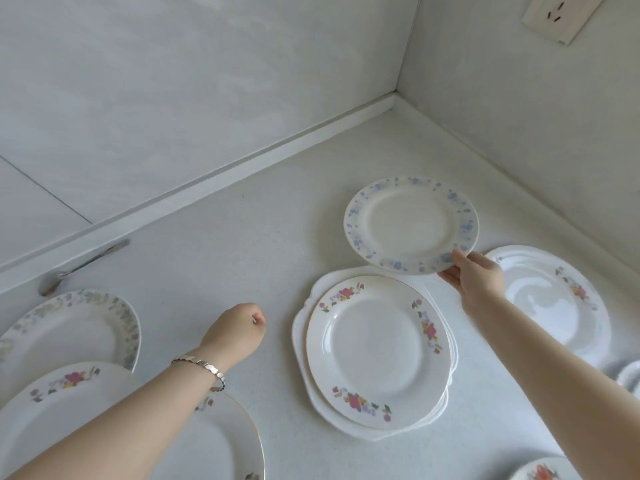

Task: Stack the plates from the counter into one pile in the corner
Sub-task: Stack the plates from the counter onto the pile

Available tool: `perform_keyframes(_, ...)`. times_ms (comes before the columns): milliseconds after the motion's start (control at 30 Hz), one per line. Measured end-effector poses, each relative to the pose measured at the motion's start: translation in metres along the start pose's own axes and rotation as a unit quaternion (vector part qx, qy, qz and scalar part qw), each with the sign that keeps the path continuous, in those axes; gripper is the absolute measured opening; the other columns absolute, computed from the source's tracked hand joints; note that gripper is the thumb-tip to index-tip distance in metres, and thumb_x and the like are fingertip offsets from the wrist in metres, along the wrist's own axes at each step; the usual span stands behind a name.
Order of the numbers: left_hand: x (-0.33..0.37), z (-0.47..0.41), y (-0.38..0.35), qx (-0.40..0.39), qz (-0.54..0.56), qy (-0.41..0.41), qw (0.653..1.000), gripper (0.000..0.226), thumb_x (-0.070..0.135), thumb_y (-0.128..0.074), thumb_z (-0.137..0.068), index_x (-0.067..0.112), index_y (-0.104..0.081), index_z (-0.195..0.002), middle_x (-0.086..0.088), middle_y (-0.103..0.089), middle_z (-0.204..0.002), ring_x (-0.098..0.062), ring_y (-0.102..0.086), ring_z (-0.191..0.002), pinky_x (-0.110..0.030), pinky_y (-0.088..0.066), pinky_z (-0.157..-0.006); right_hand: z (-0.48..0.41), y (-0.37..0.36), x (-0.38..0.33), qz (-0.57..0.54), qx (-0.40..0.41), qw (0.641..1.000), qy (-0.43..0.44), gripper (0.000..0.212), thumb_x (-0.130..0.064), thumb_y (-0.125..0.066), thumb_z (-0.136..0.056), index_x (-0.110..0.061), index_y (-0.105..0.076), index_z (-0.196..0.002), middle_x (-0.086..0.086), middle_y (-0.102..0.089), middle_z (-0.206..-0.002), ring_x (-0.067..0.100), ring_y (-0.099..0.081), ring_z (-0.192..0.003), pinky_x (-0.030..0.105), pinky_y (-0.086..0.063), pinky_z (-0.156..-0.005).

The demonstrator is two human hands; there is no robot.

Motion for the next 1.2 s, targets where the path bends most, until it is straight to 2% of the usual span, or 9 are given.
perform_keyframes(133, -0.006, 0.018, -0.006, -0.008, 0.010, 0.000, 1.000, 0.021, 0.012, -0.044, -0.088, 0.015, -0.058, -0.072, -0.010, -0.072, -0.085, -0.027, -0.060, -0.074, -0.028, -0.045, -0.066, 0.058, 0.048, 0.007, 0.039, -0.054, 0.997, 0.033, 0.017, -0.004, -0.053, -0.090, -0.010, -0.067, -0.083, -0.004, -0.073, -0.060, 0.006, -0.070, -0.055, 0.017, -0.056, -0.052)
perform_keyframes(267, -0.010, 0.041, -0.011, -0.008, 0.031, 0.001, 0.999, 0.020, 0.013, -0.043, -0.090, 0.013, -0.062, -0.084, -0.009, -0.071, -0.090, -0.029, -0.065, -0.088, -0.033, -0.051, -0.076, 0.105, 0.081, 0.036, 0.055, -0.094, 0.994, 0.021, 0.018, -0.006, -0.051, -0.092, -0.010, -0.068, -0.088, -0.002, -0.075, -0.066, 0.009, -0.071, -0.060, 0.019, -0.058, -0.055)
perform_keyframes(500, -0.016, 0.071, -0.019, -0.005, 0.043, -0.008, 0.999, 0.022, 0.011, -0.043, -0.090, 0.005, -0.064, -0.091, -0.014, -0.071, -0.096, -0.030, -0.066, -0.094, -0.037, -0.052, -0.084, 0.135, 0.099, 0.090, 0.041, -0.086, 0.995, -0.013, 0.017, -0.004, -0.050, -0.092, -0.005, -0.066, -0.085, 0.000, -0.073, -0.060, 0.010, -0.069, -0.054, 0.018, -0.057, -0.052)
perform_keyframes(700, -0.019, 0.080, -0.017, 0.003, 0.055, -0.012, 0.998, 0.019, 0.013, -0.044, -0.089, 0.011, -0.063, -0.084, -0.010, -0.072, -0.092, -0.029, -0.068, -0.090, -0.038, -0.054, -0.085, 0.135, 0.091, 0.108, 0.069, -0.074, 0.995, -0.011, 0.014, -0.003, -0.051, -0.093, -0.005, -0.065, -0.092, 0.003, -0.072, -0.063, 0.010, -0.069, -0.052, 0.018, -0.056, -0.049)
perform_keyframes(800, -0.022, 0.082, -0.020, 0.007, 0.060, -0.013, 0.998, 0.019, 0.014, -0.046, -0.089, 0.010, -0.064, -0.085, -0.008, -0.072, -0.090, -0.028, -0.068, -0.089, -0.035, -0.053, -0.083, 0.134, 0.096, 0.114, 0.202, -0.042, 0.978, 0.015, 0.014, -0.009, -0.050, -0.093, -0.005, -0.062, -0.098, 0.008, -0.069, -0.070, 0.016, -0.068, -0.054, 0.021, -0.054, -0.048)
perform_keyframes(867, -0.024, 0.083, -0.022, 0.006, 0.065, -0.010, 0.998, 0.019, 0.015, -0.046, -0.089, 0.013, -0.063, -0.080, -0.006, -0.072, -0.087, -0.027, -0.069, -0.087, -0.034, -0.052, -0.082, 0.135, 0.099, 0.115, 0.321, -0.025, 0.945, 0.050, 0.017, -0.016, -0.048, -0.094, -0.004, -0.060, -0.097, 0.006, -0.067, -0.062, 0.018, -0.064, -0.054, 0.027, -0.052, -0.051)
perform_keyframes(933, -0.026, 0.084, -0.025, 0.005, 0.067, -0.010, 0.998, 0.020, 0.015, -0.047, -0.089, 0.011, -0.064, -0.079, -0.007, -0.072, -0.085, -0.027, -0.069, -0.085, -0.035, -0.053, -0.080, 0.135, 0.098, 0.114, 0.387, -0.019, 0.919, 0.075, 0.018, -0.022, -0.047, -0.095, -0.008, -0.057, -0.099, 0.004, -0.065, -0.059, 0.017, -0.061, -0.054, 0.029, -0.048, -0.052)
perform_keyframes(1067, -0.025, 0.085, -0.027, 0.000, 0.063, -0.008, 0.998, 0.023, 0.014, -0.047, -0.089, 0.015, -0.060, -0.070, -0.003, -0.070, -0.074, -0.027, -0.070, -0.084, -0.035, -0.053, -0.079, 0.129, 0.091, 0.113, 0.411, -0.020, 0.908, 0.071, 0.024, -0.025, -0.046, -0.096, -0.008, -0.055, -0.111, 0.001, -0.063, -0.061, 0.011, -0.059, -0.052, 0.022, -0.039, -0.043)
perform_keyframes(1200, -0.020, 0.084, -0.026, -0.002, 0.058, -0.002, 0.998, 0.028, 0.013, -0.046, -0.089, 0.022, -0.053, -0.063, 0.007, -0.065, -0.066, -0.027, -0.069, -0.084, -0.034, -0.053, -0.079, 0.124, 0.088, 0.117, 0.392, -0.016, 0.919, 0.050, 0.034, -0.030, -0.052, -0.092, -0.009, -0.051, -0.120, 0.002, -0.065, -0.061, 0.012, -0.060, -0.050, 0.020, -0.042, -0.043)
Point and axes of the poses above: each hand's wrist, its own z-axis away from the middle knuckle, its own y-axis out of the back of the hand, x = y × z, the point moved 8 cm from there along -z, towards the middle knuckle
